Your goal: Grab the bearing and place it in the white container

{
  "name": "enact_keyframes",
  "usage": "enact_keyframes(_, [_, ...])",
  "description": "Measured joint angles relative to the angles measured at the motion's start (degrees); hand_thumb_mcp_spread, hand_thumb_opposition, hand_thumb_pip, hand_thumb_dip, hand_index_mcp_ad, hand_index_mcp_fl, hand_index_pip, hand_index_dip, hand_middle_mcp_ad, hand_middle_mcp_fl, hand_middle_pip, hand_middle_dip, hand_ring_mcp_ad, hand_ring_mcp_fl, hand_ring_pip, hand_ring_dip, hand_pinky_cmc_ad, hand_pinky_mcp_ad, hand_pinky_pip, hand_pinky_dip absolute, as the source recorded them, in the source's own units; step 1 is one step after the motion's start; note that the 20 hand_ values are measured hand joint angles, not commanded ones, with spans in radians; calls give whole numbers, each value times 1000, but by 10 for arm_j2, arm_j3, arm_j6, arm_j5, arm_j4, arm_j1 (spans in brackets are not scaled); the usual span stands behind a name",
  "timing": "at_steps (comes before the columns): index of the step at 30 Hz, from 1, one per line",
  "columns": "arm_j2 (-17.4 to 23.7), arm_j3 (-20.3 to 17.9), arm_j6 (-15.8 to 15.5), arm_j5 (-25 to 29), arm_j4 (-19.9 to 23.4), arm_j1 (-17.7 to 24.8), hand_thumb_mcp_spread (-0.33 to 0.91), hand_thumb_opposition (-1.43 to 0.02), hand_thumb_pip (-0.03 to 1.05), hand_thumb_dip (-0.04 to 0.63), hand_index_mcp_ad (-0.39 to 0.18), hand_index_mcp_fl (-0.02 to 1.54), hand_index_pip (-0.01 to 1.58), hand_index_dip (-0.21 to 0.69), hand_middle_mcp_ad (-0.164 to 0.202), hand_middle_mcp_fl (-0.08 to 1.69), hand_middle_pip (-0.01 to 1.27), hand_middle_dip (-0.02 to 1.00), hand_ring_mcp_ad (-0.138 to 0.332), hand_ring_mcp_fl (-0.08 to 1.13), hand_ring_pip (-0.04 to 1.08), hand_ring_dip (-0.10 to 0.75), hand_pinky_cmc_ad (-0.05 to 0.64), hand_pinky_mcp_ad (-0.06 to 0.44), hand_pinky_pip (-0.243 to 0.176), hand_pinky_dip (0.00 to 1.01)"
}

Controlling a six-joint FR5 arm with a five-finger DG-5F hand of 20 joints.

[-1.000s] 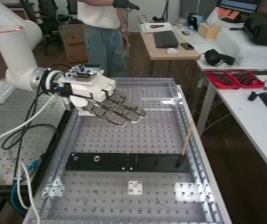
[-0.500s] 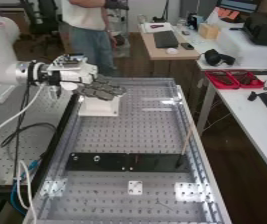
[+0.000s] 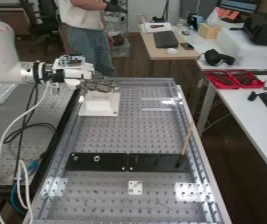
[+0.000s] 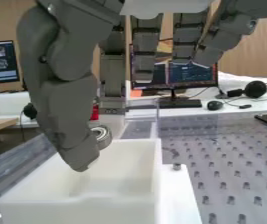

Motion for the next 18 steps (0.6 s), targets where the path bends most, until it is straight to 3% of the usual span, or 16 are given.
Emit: enact_keyframes(18, [-51,31,25,3,5,-17,593,-923,408,283,-37,468,1230,342,63,202,138,154,183,33,101,5,312,147,-59,152])
